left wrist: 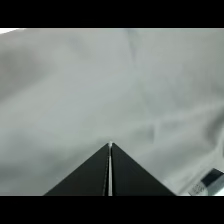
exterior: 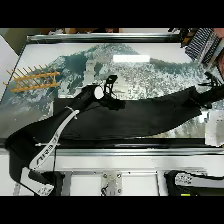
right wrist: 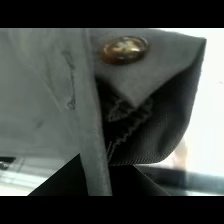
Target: Fold the clothes and pants, and hang the long-sleeved shirts on hangers.
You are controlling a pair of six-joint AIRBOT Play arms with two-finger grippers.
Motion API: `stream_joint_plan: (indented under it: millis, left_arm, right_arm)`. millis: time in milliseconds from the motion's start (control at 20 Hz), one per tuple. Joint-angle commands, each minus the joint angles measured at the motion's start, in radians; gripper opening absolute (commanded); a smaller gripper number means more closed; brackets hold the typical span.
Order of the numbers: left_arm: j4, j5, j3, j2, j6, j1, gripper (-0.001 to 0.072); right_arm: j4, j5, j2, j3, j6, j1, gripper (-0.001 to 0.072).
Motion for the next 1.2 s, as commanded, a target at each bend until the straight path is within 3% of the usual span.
stream_joint_plan:
  millis: [0,300,650,850,1150]
  left_arm:
    - [-0.023,0.002,0.137,-0.148,0.019,-0.063,0.0009]
    - [-0.021,-0.065,0.344,-0.315,0.039,-0.141,0.0009]
    - [-0.021,-0.088,0.365,-0.328,0.039,-0.145,0.0009]
    - [-0.012,-0.094,0.365,-0.252,0.07,-0.041,0.0009]
    - [-0.012,-0.143,0.365,-0.062,0.106,0.23,0.0009]
  right_arm:
    - [-0.11,0.046,0.15,0.02,0.124,0.112,0.0023]
    - [-0.134,0.126,0.21,0.105,0.234,0.315,0.0023]
    - [-0.142,0.126,0.209,0.129,0.369,0.458,0.0024]
    - [-0.142,0.088,0.209,0.13,0.467,0.527,0.0023]
    - [-0.142,-0.016,0.137,0.13,0.624,0.722,0.0023]
